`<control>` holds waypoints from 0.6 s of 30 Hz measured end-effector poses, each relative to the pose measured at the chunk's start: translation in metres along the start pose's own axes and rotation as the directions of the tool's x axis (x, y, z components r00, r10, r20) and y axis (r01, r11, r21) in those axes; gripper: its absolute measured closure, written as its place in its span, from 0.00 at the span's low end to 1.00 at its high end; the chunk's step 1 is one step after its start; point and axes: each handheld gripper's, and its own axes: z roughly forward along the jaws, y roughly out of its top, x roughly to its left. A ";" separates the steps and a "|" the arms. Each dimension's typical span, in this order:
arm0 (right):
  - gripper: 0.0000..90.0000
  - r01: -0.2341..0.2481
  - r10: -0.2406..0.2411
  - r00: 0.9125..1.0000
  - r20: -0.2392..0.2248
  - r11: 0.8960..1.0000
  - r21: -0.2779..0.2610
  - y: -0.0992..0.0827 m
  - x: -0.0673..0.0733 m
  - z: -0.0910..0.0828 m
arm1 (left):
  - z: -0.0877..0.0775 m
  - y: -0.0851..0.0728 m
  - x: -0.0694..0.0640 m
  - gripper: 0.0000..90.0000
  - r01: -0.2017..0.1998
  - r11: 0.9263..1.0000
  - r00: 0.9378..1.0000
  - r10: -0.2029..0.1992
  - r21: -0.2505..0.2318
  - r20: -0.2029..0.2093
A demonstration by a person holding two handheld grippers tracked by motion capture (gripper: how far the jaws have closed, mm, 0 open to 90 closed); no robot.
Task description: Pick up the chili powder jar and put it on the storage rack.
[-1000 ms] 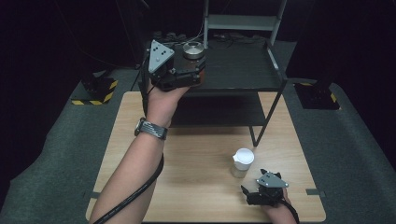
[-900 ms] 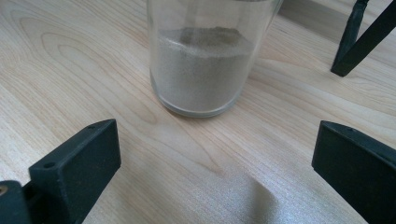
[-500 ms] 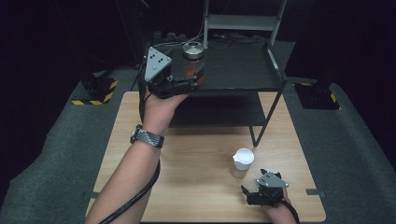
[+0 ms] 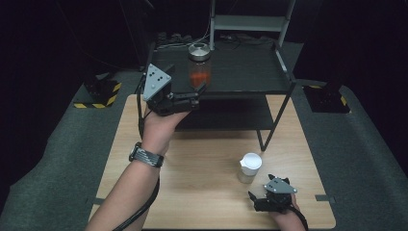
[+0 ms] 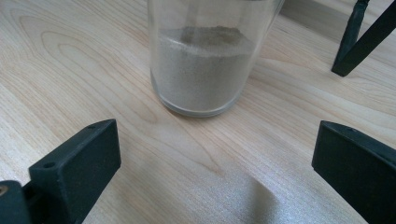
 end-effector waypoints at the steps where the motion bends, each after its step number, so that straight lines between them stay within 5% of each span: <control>1: 0.00 0.000 0.000 1.000 0.000 1.000 0.000 0.000 0.000 0.000 | -0.002 -0.002 -0.001 0.00 -0.001 1.000 1.000 0.001 0.001 0.000; 18: 0.00 0.005 -0.005 1.000 0.003 1.000 0.001 0.000 0.001 0.000 | -0.027 -0.035 -0.014 0.00 -0.048 0.997 0.999 0.047 0.062 0.007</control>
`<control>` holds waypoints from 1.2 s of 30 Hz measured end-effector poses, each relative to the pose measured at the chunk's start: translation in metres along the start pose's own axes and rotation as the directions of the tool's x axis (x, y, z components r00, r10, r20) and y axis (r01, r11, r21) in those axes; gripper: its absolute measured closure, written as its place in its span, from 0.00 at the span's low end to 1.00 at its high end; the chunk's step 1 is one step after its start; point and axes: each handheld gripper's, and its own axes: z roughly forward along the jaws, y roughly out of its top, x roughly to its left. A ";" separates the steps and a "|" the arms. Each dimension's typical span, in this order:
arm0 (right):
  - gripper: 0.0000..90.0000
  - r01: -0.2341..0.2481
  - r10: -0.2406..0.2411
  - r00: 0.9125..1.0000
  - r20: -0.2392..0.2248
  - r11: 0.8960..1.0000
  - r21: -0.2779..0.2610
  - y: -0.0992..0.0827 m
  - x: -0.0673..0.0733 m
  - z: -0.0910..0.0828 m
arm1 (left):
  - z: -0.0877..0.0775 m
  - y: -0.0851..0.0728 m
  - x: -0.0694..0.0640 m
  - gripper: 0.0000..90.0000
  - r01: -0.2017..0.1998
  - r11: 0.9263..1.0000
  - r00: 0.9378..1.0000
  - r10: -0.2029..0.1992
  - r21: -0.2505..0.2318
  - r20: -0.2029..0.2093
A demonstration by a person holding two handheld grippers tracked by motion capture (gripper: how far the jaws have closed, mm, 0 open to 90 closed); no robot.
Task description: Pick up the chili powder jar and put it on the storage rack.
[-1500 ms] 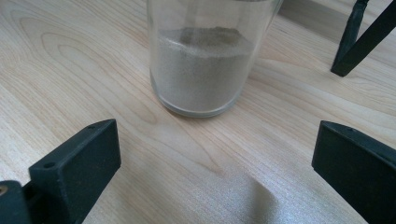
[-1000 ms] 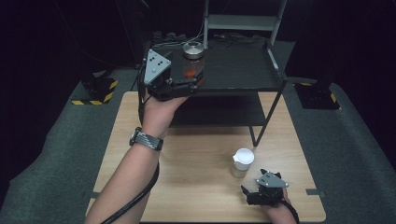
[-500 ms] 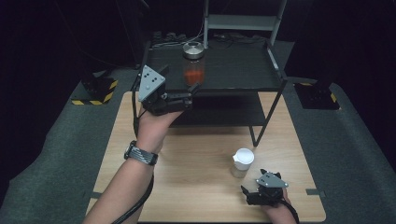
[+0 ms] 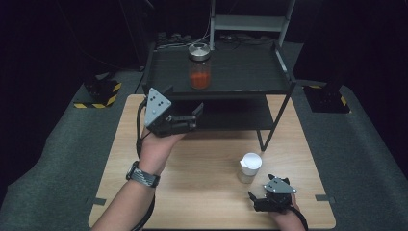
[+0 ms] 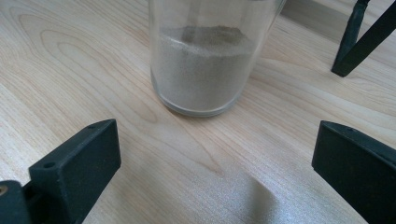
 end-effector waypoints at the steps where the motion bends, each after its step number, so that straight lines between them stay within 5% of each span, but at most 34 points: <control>1: 0.00 0.001 -0.001 1.000 0.000 1.000 0.001 0.000 0.000 0.000 | -0.002 -0.005 -0.002 0.00 -0.001 1.000 1.000 0.001 0.010 0.006; 15: 0.00 0.005 -0.005 1.000 0.003 1.000 0.002 0.000 0.001 0.000 | -0.017 -0.051 -0.015 0.00 -0.005 0.998 1.000 0.004 0.061 0.024; 36: 0.00 0.009 -0.009 1.000 0.003 1.000 0.004 0.001 0.001 0.000 | -0.033 -0.126 -0.030 0.00 0.023 0.979 0.998 -0.034 0.201 0.053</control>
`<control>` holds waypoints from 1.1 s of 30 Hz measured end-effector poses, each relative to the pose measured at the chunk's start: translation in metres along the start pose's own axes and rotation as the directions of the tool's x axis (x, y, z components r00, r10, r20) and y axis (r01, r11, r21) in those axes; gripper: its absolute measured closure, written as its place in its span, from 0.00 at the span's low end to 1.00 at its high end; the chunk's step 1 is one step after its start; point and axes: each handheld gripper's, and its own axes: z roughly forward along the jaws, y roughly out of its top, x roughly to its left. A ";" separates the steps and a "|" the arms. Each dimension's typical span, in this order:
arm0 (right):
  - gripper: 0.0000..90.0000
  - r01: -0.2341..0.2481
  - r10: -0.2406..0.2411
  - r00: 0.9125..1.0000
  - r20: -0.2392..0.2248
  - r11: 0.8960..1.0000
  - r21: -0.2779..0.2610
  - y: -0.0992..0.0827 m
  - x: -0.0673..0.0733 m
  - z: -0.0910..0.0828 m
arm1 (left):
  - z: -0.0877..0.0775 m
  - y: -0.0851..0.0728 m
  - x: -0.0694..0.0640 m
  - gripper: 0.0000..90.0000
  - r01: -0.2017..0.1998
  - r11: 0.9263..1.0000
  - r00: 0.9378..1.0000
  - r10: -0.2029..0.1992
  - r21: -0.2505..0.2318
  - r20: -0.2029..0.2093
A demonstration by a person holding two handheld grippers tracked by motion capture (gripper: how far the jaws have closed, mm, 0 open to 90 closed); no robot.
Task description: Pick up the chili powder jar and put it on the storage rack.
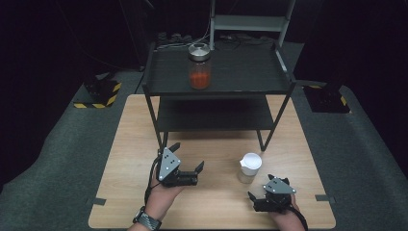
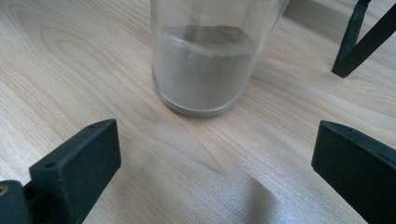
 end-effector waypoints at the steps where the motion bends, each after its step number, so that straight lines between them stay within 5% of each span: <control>1: 0.00 0.000 0.000 1.000 0.000 1.000 0.000 0.000 0.000 0.000 | 0.000 -0.004 0.000 0.00 0.005 1.000 1.000 -0.005 0.009 0.002; 13: 0.00 0.003 -0.003 1.000 0.002 1.000 0.001 0.000 0.001 0.000 | 0.002 -0.039 -0.002 0.00 0.026 0.989 1.000 -0.025 0.145 -0.009; 20: 0.00 0.006 -0.006 1.000 0.005 1.000 -0.003 -0.001 0.003 -0.001 | 0.008 -0.049 0.002 0.00 0.033 0.974 0.999 -0.027 0.223 -0.028; 23: 0.00 0.009 -0.009 1.000 0.007 1.000 -0.002 -0.001 0.004 -0.001 | 0.014 -0.052 0.002 0.00 0.032 0.959 0.999 -0.023 0.281 -0.035; 26: 0.00 0.011 -0.011 1.000 0.010 1.000 0.000 0.000 0.004 -0.001 | 0.016 -0.050 -0.004 0.00 -0.005 0.956 0.999 0.018 0.292 -0.043; 33: 0.00 0.016 -0.016 1.000 0.012 1.000 -0.003 -0.001 0.005 -0.001 | 0.022 -0.044 -0.016 0.00 -0.091 0.936 0.993 0.111 0.340 -0.041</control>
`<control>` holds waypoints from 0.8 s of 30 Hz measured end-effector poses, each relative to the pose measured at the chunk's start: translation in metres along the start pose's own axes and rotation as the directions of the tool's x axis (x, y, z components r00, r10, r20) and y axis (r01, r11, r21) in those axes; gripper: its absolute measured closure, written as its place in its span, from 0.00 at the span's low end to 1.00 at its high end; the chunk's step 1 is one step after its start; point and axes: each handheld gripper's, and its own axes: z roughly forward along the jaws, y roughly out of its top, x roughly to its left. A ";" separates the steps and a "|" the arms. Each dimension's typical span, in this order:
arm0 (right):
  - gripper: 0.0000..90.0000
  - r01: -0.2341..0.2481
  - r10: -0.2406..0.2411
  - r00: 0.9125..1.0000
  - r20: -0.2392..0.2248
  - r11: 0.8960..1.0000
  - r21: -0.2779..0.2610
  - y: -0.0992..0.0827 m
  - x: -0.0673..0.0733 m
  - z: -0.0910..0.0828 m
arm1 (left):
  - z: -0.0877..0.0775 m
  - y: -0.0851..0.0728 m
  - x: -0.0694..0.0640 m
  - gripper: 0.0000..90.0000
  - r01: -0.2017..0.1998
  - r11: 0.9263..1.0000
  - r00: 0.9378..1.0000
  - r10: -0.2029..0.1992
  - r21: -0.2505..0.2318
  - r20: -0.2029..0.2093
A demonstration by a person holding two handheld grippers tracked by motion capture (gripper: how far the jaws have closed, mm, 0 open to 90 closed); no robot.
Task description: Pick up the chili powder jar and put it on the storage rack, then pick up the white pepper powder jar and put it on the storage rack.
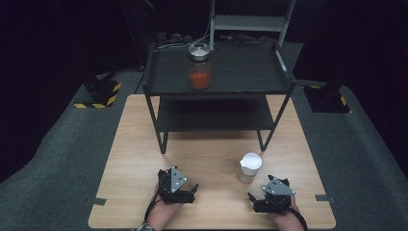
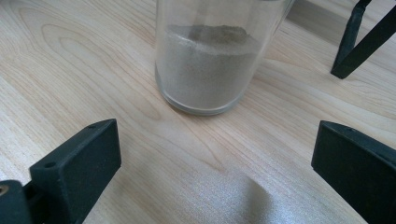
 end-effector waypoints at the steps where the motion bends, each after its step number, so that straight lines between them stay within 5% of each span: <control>1: 0.00 0.002 -0.002 1.000 0.000 1.000 -0.002 0.000 0.000 0.000 | 0.000 0.000 0.000 0.00 0.001 1.000 1.000 -0.001 0.002 -0.001; 10: 0.00 0.013 -0.013 1.000 0.008 1.000 0.003 0.001 0.002 0.000 | 0.000 0.001 0.003 0.00 0.029 1.000 1.000 -0.029 0.007 0.003; 19: 0.00 0.011 -0.011 1.000 -0.008 1.000 0.003 0.001 0.000 0.000 | 0.000 0.002 -0.003 0.01 -0.016 1.000 1.000 0.016 0.018 -0.004; 24: 0.00 -0.001 0.000 1.000 -0.015 1.000 -0.007 -0.001 -0.003 0.000 | 0.000 0.003 0.002 0.01 0.004 1.000 1.000 -0.004 0.021 0.010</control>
